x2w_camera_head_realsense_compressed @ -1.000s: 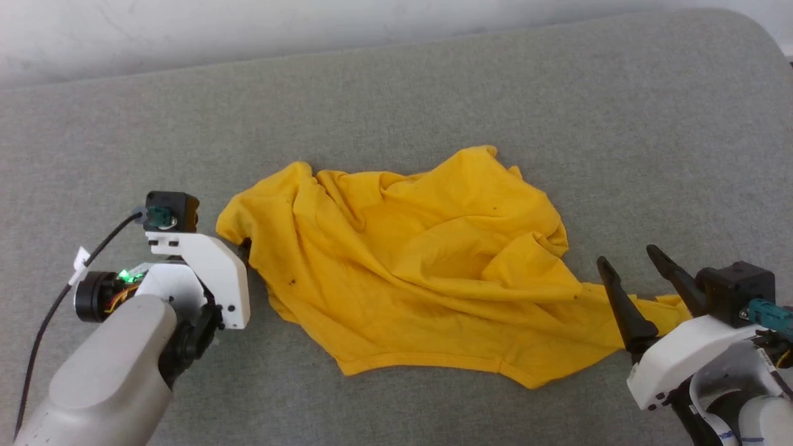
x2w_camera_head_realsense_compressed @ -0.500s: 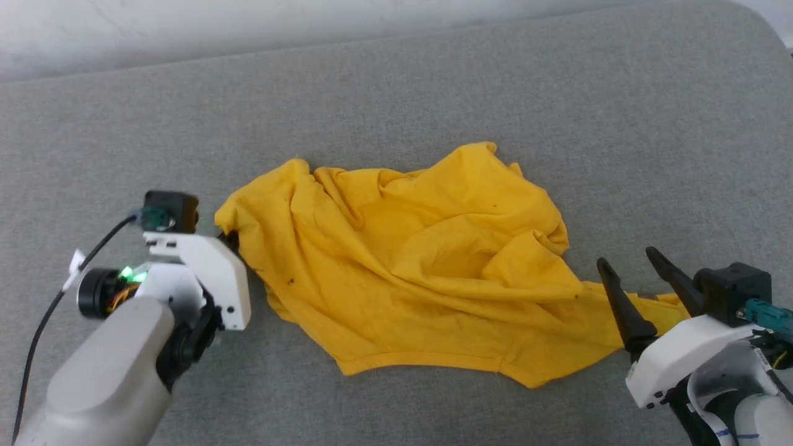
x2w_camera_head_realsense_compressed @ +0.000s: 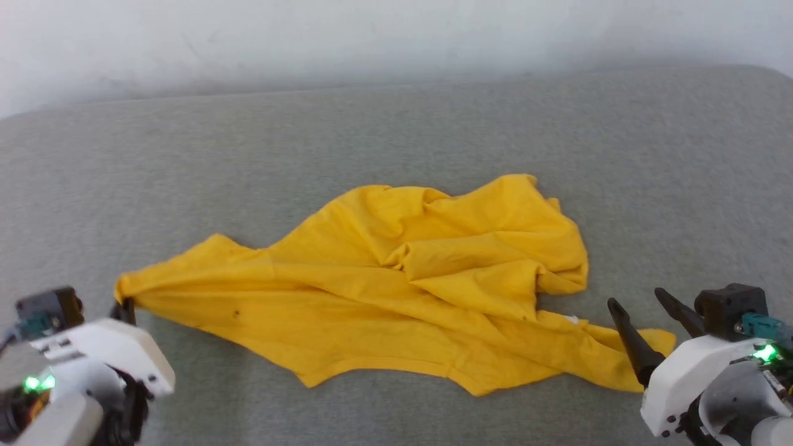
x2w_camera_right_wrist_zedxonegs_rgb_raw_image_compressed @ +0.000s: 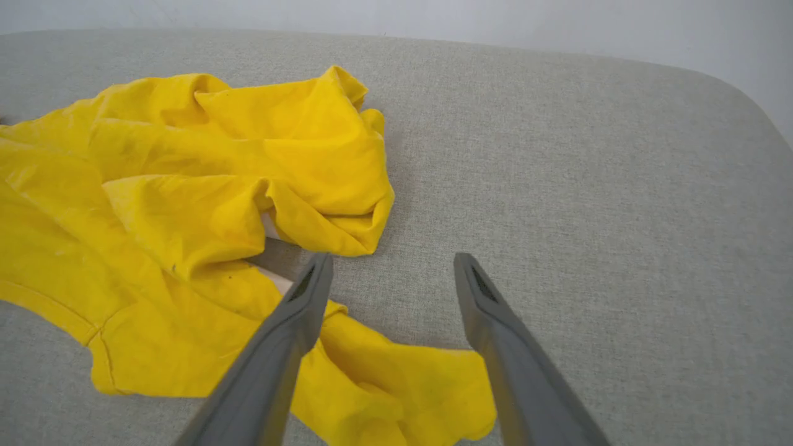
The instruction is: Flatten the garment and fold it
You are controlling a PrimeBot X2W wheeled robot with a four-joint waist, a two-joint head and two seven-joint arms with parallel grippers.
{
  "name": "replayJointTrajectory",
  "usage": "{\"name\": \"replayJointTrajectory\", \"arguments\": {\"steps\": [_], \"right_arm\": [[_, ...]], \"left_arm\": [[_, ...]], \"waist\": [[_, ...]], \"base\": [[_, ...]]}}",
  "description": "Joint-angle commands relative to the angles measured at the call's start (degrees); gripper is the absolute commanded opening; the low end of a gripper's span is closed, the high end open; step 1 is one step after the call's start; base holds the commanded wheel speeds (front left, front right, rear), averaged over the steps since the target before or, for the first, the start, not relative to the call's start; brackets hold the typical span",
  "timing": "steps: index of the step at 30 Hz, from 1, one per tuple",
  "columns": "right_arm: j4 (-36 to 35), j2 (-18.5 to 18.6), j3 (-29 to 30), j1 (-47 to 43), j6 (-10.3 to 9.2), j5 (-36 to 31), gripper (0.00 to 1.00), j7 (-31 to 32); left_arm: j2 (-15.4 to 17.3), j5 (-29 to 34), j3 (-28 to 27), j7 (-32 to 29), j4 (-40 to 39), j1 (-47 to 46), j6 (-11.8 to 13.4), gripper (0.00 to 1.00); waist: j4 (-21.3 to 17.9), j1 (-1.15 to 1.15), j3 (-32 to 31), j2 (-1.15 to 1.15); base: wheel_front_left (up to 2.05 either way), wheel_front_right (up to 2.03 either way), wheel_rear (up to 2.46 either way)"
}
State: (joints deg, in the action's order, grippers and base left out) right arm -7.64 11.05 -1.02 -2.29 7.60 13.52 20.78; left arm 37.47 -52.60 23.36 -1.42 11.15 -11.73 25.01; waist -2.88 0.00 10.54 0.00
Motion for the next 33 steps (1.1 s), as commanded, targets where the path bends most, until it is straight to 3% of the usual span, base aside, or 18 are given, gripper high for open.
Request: {"name": "replayJointTrajectory", "arguments": {"steps": [1, 3, 8, 10, 13, 18, 27, 28, 29, 33], "right_arm": [[-0.59, 1.07, -0.15, 0.51, -0.11, 0.24, 1.00, 1.13], [-0.65, 2.04, -0.85, 1.80, -0.11, 0.64, 1.00, 2.55], [1.22, 5.26, -2.38, 8.11, -0.11, 1.57, 1.00, 8.03], [3.43, 8.33, -4.46, 10.54, -0.11, -0.59, 1.00, 10.81], [8.39, 9.32, -6.05, 13.41, -0.11, -0.23, 1.00, 13.43], [17.42, 10.72, -7.44, 16.68, -0.11, 0.52, 1.00, 15.45], [28.54, 11.05, -9.66, 19.26, -0.11, 0.46, 1.00, 13.84], [29.67, 11.11, -10.20, 19.30, -0.11, 0.52, 0.27, 13.59], [30.63, 11.30, -10.61, 19.41, -0.11, 0.48, 0.00, 13.21], [32.44, 12.46, -9.91, 20.76, -0.11, -0.75, 0.00, 8.67]], "left_arm": [[0.14, -0.21, 0.52, 0.00, -1.58, 2.06, 0.20, 0.36], [-0.16, 0.68, 1.98, 0.29, -3.04, 2.48, -0.57, 1.00], [-3.00, 4.31, 4.29, 7.05, -4.60, 0.69, -3.75, 1.00], [-4.01, 6.88, 5.87, 10.66, -4.66, -0.23, -5.29, 1.00], [-5.90, 10.93, 7.86, 14.45, -4.63, -1.49, -6.48, 1.00], [-10.27, 14.87, 8.58, 16.20, -6.49, -1.53, -7.26, 1.00], [-14.01, 18.22, 7.85, 16.40, -6.44, 0.44, -8.75, 1.00], [-14.31, 18.46, 7.53, 16.40, -6.30, 0.69, -8.98, 1.00], [-14.58, 18.66, 7.19, 16.40, -6.15, 0.89, -9.25, 1.00], [-15.42, 19.45, 5.98, 16.41, -5.15, 1.15, -10.43, 1.00]], "waist": [[3.27, 0.00, -1.59, 0.00], [4.41, 0.00, -1.45, 0.00], [7.58, 0.00, -1.44, 0.00], [9.00, 0.00, -1.51, 0.00], [11.59, 0.00, -1.65, 0.00], [16.07, 0.00, -1.19, 0.00], [20.57, 0.00, 0.26, 0.00], [20.80, 0.00, 0.28, 0.00], [20.98, 0.00, 0.32, 0.00], [21.32, 0.00, -0.49, 0.00]], "base": [[0.00, 0.00, 0.00], [0.00, 0.00, 0.00], [0.00, 0.00, 0.00], [0.00, 0.00, 0.00], [0.00, 0.00, 0.00], [0.00, 0.00, 0.00], [0.00, 0.00, 0.00], [0.00, 0.00, 0.00], [0.00, 0.00, 0.00], [0.00, 0.00, 0.00]]}}
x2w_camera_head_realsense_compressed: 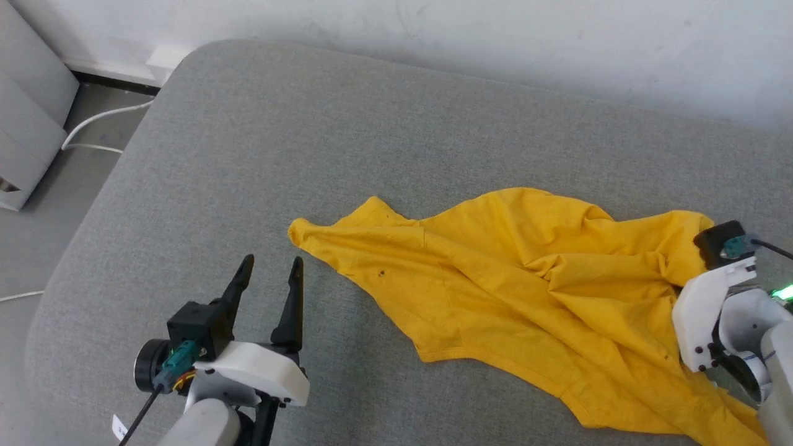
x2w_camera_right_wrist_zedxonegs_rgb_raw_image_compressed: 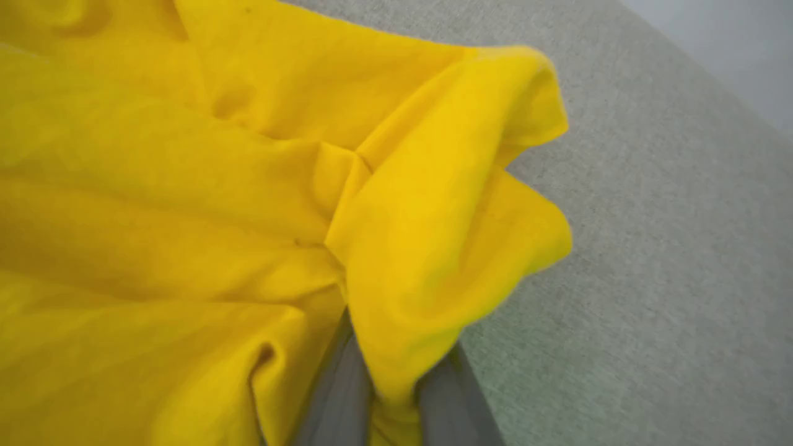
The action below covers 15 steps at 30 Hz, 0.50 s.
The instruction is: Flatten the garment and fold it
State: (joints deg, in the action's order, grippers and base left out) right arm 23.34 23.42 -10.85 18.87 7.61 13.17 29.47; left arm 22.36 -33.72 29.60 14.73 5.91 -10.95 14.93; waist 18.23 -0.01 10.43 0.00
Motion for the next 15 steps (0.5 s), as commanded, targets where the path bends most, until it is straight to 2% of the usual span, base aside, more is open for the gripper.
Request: {"name": "replayJointTrajectory", "arguments": {"steps": [1, 6, 11, 15], "right_arm": [[1.36, 0.19, 0.95, 0.20, -0.12, -1.17, 0.00, -2.06], [-2.21, 0.57, 3.91, 3.53, -0.12, -4.00, 0.00, -8.85], [-6.37, 3.17, 4.84, 10.38, -0.12, -6.73, 0.00, -11.69], [-6.30, 5.62, 3.49, 17.96, -0.12, -8.60, 0.00, -12.95]], "left_arm": [[-0.56, 0.75, -0.58, 0.26, 0.25, 0.41, -0.49, 1.00], [-1.31, 1.65, -1.61, 0.26, 0.30, 1.17, -1.22, 1.00], [-2.44, 2.39, -2.25, 0.27, -0.09, 0.82, -2.51, 1.00], [-4.27, 3.18, -2.49, 0.27, -0.51, -0.41, -3.61, 1.00]], "waist": [[0.17, 0.01, -0.86, 0.00], [-0.33, 0.01, -2.82, 0.00], [0.17, 0.01, -2.18, 0.00], [1.56, 0.01, 0.48, 0.00]], "base": [[0.00, 0.00, 0.00], [0.00, 0.00, 0.00], [0.00, 0.00, 0.00], [0.00, 0.00, 0.00]]}}
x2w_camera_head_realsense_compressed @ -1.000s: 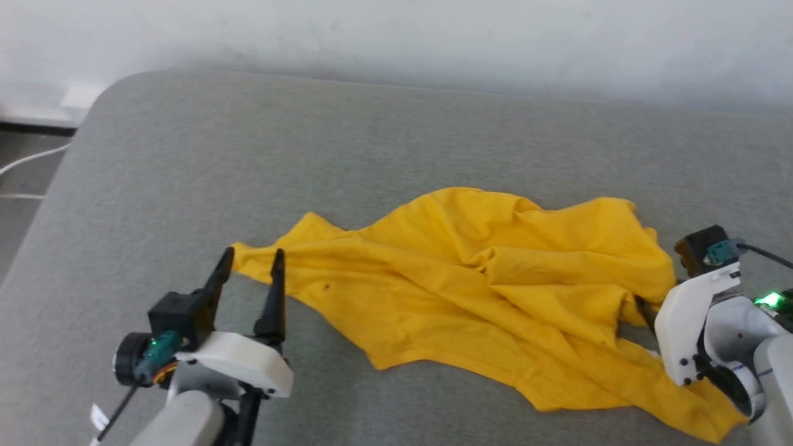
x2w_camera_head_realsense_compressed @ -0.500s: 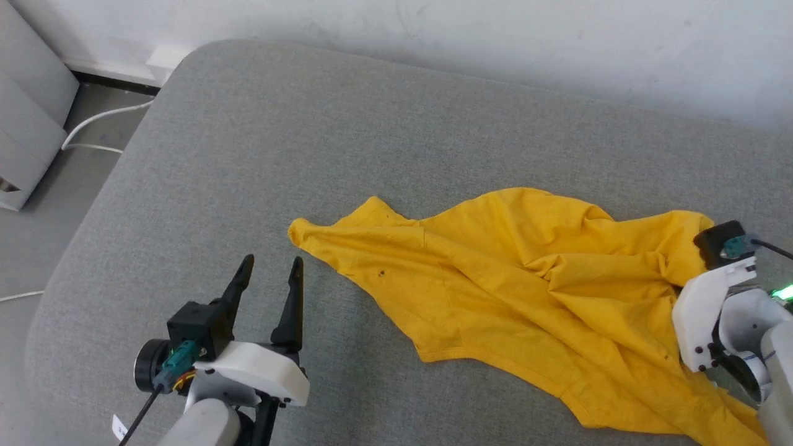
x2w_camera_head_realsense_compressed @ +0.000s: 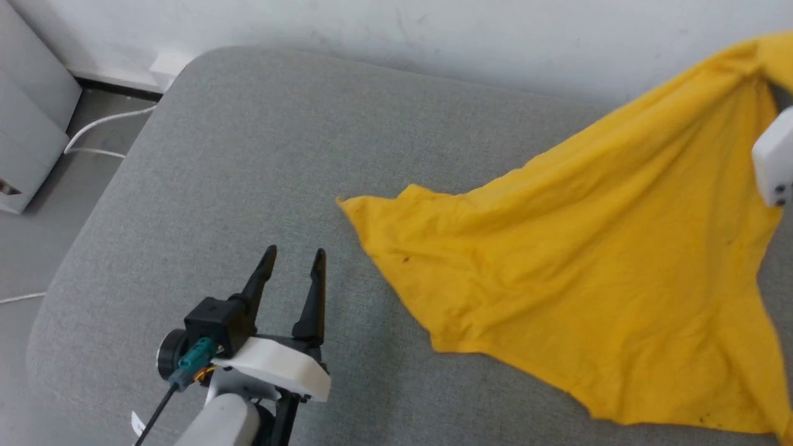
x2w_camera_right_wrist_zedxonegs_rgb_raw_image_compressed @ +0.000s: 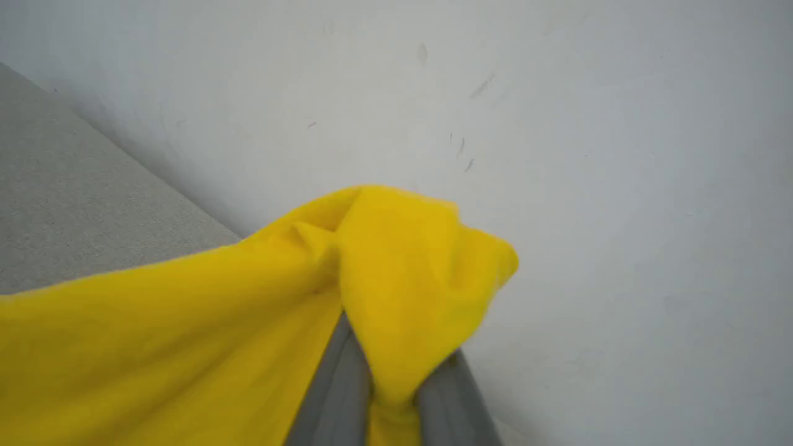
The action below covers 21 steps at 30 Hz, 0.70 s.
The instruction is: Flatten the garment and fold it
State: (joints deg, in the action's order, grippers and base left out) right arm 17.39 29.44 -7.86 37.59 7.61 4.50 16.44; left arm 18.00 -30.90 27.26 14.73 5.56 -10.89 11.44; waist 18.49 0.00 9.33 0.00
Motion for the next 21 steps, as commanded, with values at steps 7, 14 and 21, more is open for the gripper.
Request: {"name": "replayJointTrajectory", "arguments": {"steps": [7, 14, 21], "right_arm": [[6.83, 3.27, -7.94, 13.08, -0.12, -4.72, 0.00, -4.40], [19.61, 3.10, -15.23, 19.76, -0.12, -5.81, 0.00, -6.46], [31.32, 0.82, -16.38, 19.26, -0.12, -1.96, 1.00, -8.55]], "left_arm": [[-2.92, 1.86, -1.44, 0.27, 1.01, -2.45, -2.74, 1.00], [-5.99, 3.78, -2.49, 0.27, 2.84, -3.92, -5.20, 1.00], [-7.80, 5.19, -3.98, 0.27, 5.33, -4.69, -6.90, 1.00]], "waist": [[3.82, 0.00, 6.29, 0.00], [5.38, 0.00, 9.34, 0.00], [4.97, 0.00, 9.25, 0.00]], "base": [[0.00, 0.00, 0.00], [0.00, 0.00, 0.00], [0.00, 0.00, 0.00]]}}
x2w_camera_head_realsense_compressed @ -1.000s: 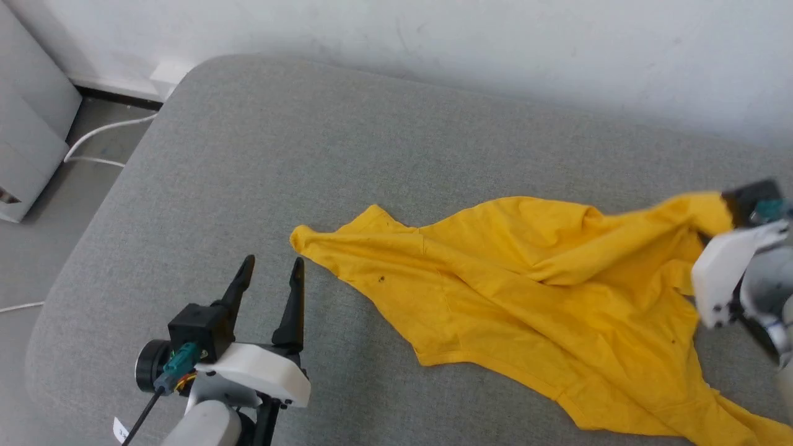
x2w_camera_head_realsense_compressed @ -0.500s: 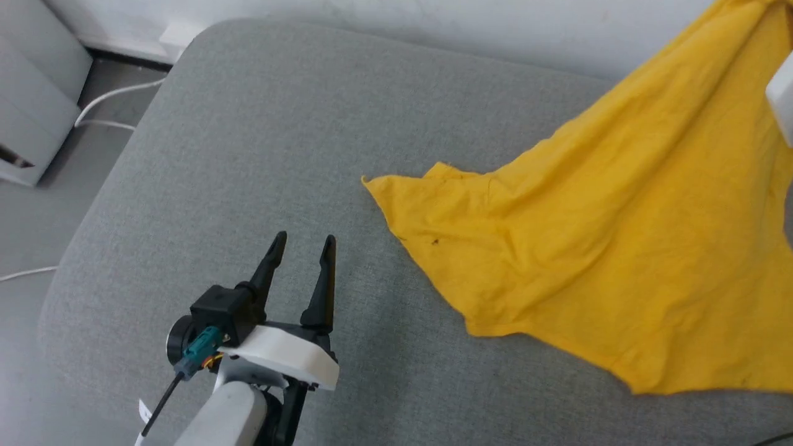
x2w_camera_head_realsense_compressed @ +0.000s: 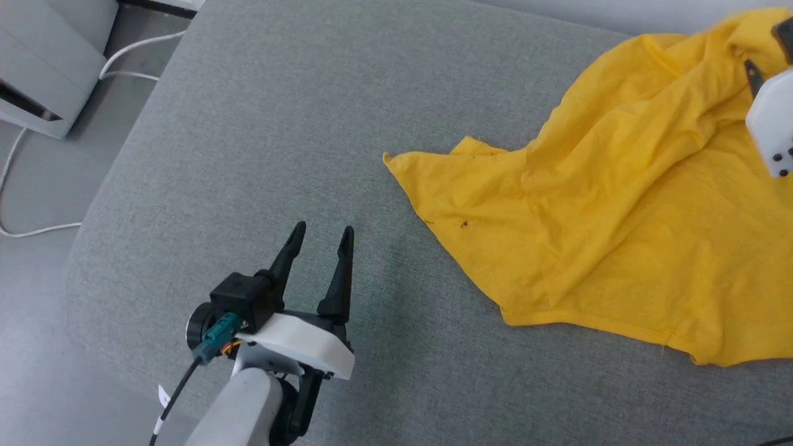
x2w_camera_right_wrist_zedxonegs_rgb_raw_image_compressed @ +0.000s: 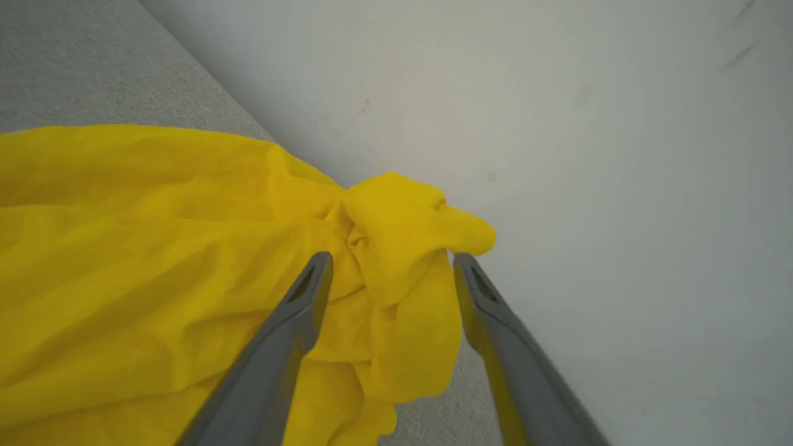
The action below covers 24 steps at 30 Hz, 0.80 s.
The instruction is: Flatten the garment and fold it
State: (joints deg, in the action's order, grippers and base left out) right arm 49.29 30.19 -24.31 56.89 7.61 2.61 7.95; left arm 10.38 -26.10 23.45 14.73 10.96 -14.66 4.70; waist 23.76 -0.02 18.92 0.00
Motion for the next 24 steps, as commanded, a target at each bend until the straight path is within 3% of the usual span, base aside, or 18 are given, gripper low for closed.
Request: {"name": "replayJointTrajectory", "arguments": {"steps": [1, 6, 11, 16, 24], "right_arm": [[0.52, -0.34, 0.06, -0.21, -0.12, 0.66, 1.00, -0.68], [3.49, -2.87, 0.36, -1.28, -0.12, 5.28, 1.00, -5.12], [1.79, -4.77, -0.37, -4.46, -0.12, 11.24, 1.00, -11.16], [-3.28, -5.07, 2.23, -9.99, -0.12, 15.37, 1.00, -16.89], [-17.79, -7.88, 13.20, -25.51, -0.12, 17.85, 1.00, -19.94]], "left_arm": [[-0.25, 0.47, -0.52, 0.27, 0.34, -0.97, -0.31, 1.00], [-0.12, 0.39, -2.55, 0.27, 2.05, -0.55, -1.01, 1.00], [0.96, -0.27, -4.07, -0.01, 4.15, 0.35, -0.95, 1.00], [3.14, -1.28, -5.18, -2.34, 5.39, 0.83, -0.85, 1.00], [8.23, -4.20, -7.02, -9.71, 6.37, 0.88, -2.27, 1.00]], "waist": [[-0.65, 0.02, -0.70, 0.00], [-3.59, 0.02, -3.85, 0.00], [-7.69, 0.02, -7.91, 0.00], [-12.50, 0.02, -11.24, 0.00], [-19.49, 0.02, -12.45, 0.00]], "base": [[0.00, 0.00, 0.00], [0.00, 0.00, 0.00], [0.00, 0.00, 0.00], [0.00, 0.00, 0.00], [0.00, 0.00, 0.00]]}}
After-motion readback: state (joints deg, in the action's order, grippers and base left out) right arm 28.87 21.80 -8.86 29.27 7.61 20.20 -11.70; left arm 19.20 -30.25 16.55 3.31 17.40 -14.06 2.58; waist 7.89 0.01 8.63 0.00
